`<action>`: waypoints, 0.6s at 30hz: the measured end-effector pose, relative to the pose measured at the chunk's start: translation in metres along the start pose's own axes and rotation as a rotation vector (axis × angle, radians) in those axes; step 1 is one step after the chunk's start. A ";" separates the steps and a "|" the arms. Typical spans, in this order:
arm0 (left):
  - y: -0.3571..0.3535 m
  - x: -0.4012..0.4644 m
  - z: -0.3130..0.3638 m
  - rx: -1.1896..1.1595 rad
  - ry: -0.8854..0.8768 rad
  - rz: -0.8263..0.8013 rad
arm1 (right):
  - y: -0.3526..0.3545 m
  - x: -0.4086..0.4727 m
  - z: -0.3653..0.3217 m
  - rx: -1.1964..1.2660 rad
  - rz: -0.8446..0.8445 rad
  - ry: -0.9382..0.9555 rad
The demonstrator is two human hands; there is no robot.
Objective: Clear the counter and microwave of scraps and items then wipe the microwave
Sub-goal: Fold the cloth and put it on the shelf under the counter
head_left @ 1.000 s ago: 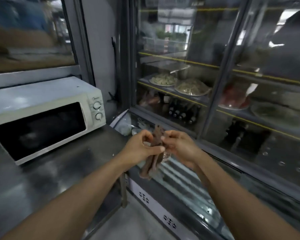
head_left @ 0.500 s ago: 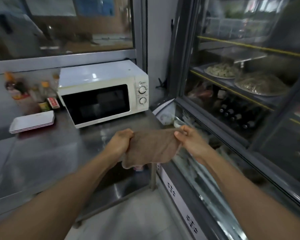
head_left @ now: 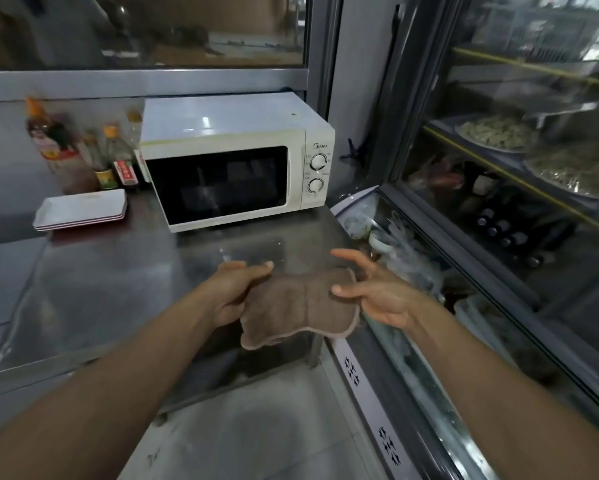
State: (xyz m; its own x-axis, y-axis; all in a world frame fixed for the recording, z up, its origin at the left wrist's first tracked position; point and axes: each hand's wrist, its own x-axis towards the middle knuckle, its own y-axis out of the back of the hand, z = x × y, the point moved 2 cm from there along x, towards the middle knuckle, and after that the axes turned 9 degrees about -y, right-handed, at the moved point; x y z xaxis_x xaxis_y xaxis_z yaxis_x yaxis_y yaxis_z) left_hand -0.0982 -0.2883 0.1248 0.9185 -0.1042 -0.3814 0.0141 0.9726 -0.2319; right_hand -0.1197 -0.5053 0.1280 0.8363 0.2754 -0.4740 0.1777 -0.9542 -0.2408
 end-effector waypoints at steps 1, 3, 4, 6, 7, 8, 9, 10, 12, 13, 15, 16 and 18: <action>0.005 0.005 -0.003 0.030 -0.011 0.003 | 0.002 0.004 0.002 -0.076 -0.001 -0.001; 0.011 0.010 -0.006 0.160 -0.030 -0.024 | 0.005 0.014 0.006 -0.273 0.078 -0.016; 0.011 0.012 -0.008 0.228 -0.042 -0.059 | 0.008 0.019 0.007 -0.358 0.142 -0.024; 0.011 0.016 -0.014 0.378 -0.089 -0.109 | 0.014 0.031 0.009 -0.473 0.248 -0.025; 0.009 0.018 -0.017 0.471 -0.123 -0.123 | 0.018 0.039 0.010 -0.517 0.276 -0.013; 0.006 0.021 -0.021 0.583 -0.163 -0.133 | 0.022 0.046 0.012 -0.556 0.289 0.005; 0.003 0.023 -0.024 0.708 -0.199 -0.137 | 0.027 0.053 0.013 -0.592 0.287 0.025; -0.002 0.025 -0.027 0.842 -0.226 -0.137 | 0.033 0.060 0.015 -0.625 0.276 0.042; -0.011 0.029 -0.033 1.031 -0.216 -0.114 | 0.044 0.073 0.018 -0.692 0.232 0.063; -0.013 0.034 -0.038 1.057 -0.184 -0.085 | 0.049 0.079 0.020 -0.728 0.204 0.073; -0.015 0.046 -0.054 0.986 -0.091 0.007 | 0.063 0.090 0.026 -0.770 0.145 0.094; -0.016 0.050 -0.062 0.937 -0.055 0.056 | 0.071 0.095 0.030 -0.766 0.116 0.082; -0.020 0.055 -0.079 0.821 0.006 0.130 | 0.085 0.104 0.039 -0.760 0.061 0.056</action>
State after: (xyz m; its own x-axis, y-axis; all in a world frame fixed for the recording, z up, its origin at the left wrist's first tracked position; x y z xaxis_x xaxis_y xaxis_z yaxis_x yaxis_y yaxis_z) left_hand -0.0793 -0.3298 0.0381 0.9306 0.0208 -0.3655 0.1940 0.8188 0.5404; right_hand -0.0376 -0.5532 0.0251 0.8777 0.2324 -0.4191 0.4211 -0.7915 0.4430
